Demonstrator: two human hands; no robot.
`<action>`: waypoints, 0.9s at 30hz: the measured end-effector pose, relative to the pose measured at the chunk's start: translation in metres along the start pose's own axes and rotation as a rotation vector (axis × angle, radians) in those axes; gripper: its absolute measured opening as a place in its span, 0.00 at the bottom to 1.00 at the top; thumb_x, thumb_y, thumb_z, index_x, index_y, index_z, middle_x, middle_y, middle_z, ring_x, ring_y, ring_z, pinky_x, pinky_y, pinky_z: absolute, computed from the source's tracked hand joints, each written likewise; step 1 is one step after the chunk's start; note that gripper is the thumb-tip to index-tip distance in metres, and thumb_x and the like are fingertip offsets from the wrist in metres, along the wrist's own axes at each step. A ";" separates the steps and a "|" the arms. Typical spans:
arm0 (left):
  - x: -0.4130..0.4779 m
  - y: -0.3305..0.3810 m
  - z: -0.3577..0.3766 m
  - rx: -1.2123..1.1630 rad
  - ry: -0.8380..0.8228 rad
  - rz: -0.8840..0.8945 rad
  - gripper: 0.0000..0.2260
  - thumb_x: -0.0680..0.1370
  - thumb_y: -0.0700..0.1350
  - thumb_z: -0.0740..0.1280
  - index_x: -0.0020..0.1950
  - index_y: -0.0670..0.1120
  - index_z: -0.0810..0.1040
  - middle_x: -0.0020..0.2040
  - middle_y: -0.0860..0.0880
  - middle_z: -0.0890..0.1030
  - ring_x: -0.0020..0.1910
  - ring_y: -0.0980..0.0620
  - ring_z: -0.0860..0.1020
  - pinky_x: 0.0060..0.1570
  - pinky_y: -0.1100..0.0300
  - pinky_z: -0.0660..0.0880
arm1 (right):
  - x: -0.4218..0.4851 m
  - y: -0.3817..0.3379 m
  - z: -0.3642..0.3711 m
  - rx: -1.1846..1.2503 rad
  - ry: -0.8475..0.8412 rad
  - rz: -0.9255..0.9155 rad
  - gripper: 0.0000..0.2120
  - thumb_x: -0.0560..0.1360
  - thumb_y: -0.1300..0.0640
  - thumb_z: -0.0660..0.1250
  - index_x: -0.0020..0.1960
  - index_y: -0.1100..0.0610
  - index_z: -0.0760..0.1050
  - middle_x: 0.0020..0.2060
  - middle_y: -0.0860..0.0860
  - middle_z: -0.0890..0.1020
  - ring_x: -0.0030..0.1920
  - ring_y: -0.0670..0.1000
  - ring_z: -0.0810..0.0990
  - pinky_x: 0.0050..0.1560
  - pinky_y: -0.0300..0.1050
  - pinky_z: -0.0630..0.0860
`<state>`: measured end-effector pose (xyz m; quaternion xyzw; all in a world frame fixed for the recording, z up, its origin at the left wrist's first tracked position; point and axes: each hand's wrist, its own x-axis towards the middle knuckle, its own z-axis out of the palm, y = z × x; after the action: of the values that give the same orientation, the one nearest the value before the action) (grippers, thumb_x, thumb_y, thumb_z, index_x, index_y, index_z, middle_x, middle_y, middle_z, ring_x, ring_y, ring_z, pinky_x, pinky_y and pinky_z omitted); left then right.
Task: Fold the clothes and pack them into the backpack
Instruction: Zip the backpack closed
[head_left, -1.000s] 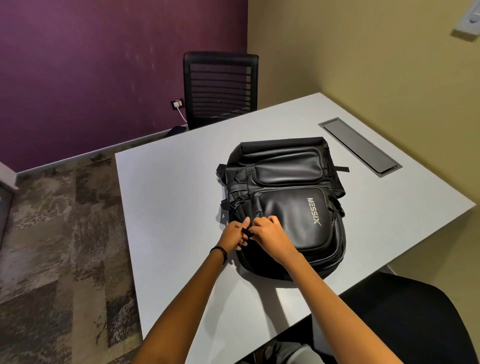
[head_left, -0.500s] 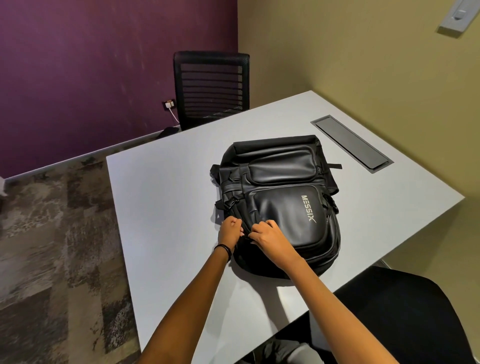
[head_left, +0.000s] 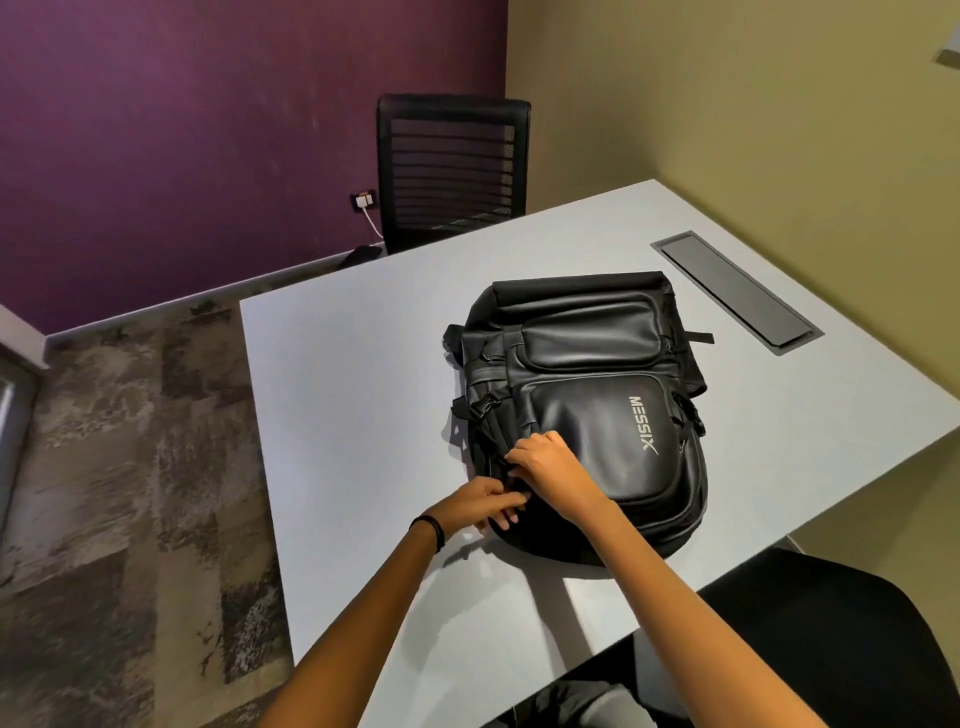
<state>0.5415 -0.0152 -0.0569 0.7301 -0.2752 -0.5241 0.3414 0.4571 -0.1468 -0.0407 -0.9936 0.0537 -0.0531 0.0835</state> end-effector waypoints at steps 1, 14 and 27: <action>0.002 0.001 0.002 0.004 0.023 0.004 0.12 0.79 0.51 0.63 0.46 0.44 0.80 0.35 0.53 0.81 0.33 0.59 0.79 0.30 0.70 0.70 | 0.004 0.000 0.000 -0.009 -0.011 -0.017 0.07 0.63 0.62 0.75 0.39 0.55 0.80 0.31 0.48 0.78 0.32 0.52 0.78 0.39 0.41 0.63; 0.013 -0.016 0.026 0.085 0.243 0.288 0.05 0.80 0.46 0.62 0.47 0.49 0.76 0.35 0.51 0.82 0.29 0.50 0.77 0.36 0.56 0.76 | 0.039 0.010 -0.009 0.030 -0.050 -0.021 0.07 0.77 0.58 0.64 0.52 0.57 0.78 0.45 0.52 0.80 0.48 0.55 0.77 0.50 0.48 0.64; 0.009 -0.009 -0.003 0.810 0.220 0.596 0.11 0.82 0.49 0.57 0.53 0.45 0.77 0.41 0.47 0.82 0.39 0.48 0.79 0.40 0.60 0.71 | 0.029 0.008 -0.009 0.080 -0.071 -0.017 0.07 0.77 0.58 0.63 0.51 0.57 0.79 0.44 0.52 0.80 0.48 0.54 0.77 0.50 0.46 0.61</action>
<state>0.5479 -0.0159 -0.0691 0.7444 -0.6148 -0.1753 0.1927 0.4843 -0.1592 -0.0307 -0.9912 0.0399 -0.0205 0.1243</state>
